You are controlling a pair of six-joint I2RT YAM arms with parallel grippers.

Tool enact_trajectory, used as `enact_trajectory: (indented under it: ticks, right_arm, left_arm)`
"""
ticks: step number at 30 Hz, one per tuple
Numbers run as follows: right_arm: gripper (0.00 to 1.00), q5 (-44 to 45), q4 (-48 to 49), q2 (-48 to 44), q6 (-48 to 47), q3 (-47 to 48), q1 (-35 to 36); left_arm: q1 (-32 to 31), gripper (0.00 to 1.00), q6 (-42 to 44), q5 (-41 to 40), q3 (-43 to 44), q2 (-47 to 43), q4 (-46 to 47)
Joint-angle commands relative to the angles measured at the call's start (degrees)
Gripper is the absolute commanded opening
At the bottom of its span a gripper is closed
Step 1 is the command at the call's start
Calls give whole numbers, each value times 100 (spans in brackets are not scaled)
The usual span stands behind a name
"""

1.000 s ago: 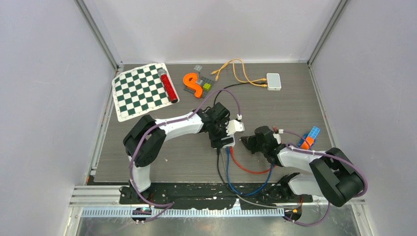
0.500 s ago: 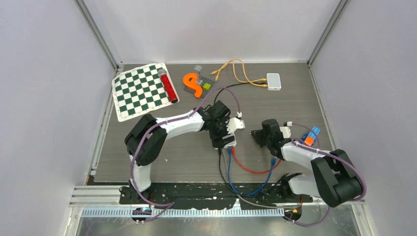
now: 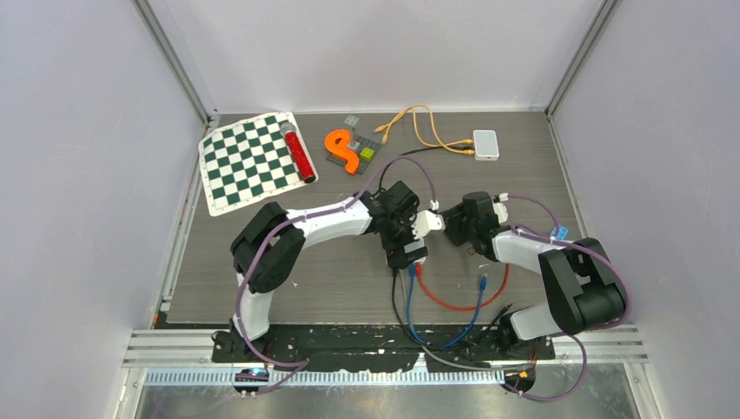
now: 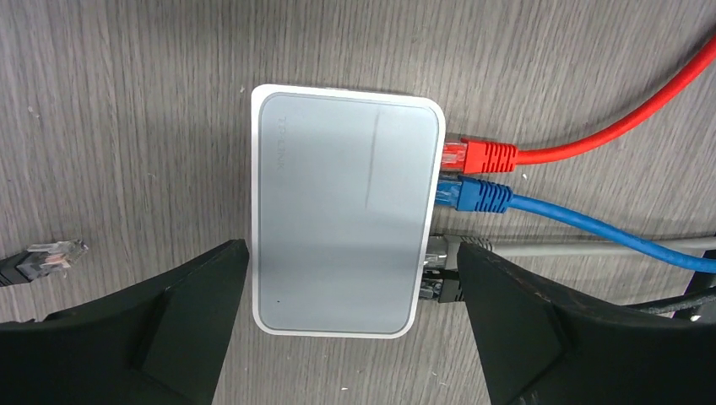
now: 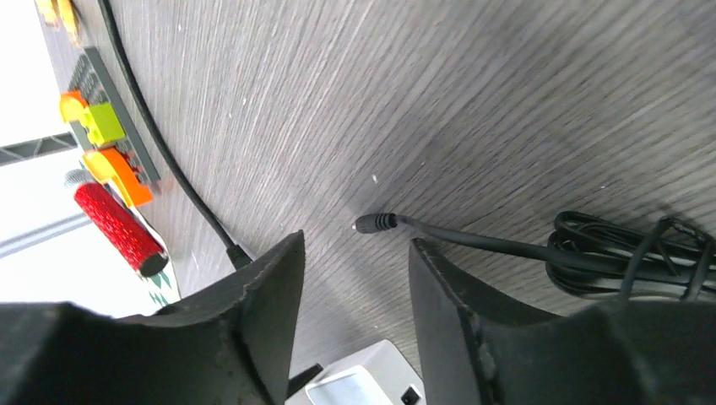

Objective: Pull the plug from the switch port
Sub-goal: Pull the power from the switch port.

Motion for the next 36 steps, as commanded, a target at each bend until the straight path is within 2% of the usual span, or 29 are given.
enact_trajectory:
  ticks: [1, 4, 12, 16, 19, 25, 36]
  right_arm:
    - [61, -1, -473, -439, -624, 202, -86]
    - [63, 42, -750, -956, -979, 292, -211]
    - [63, 680, -2256, -2579, -2384, 422, -463]
    - [63, 1027, -2960, -3009, -3041, 411, -732]
    - [63, 1067, -3204, -2894, -3674, 454, -1006]
    - [63, 940, -3485, -2275, -4225, 657, -1397]
    - [63, 590, -3013, -1474, -4832, 861, -1898]
  left_arm:
    - [-29, 100, -134, -80, -92, -339, 176]
    - [-31, 100, -222, -155, -117, -495, 318]
    - [-7, 100, -513, -641, -542, -1241, 1145]
    - [82, 100, -803, -1005, -663, -1558, 1324]
    - [220, 99, -1055, -1052, -888, -1822, 1639]
    - [487, 100, -1378, -1184, -1496, -2459, 2330]
    - [719, 99, -1639, -1442, -2122, -2999, 2868]
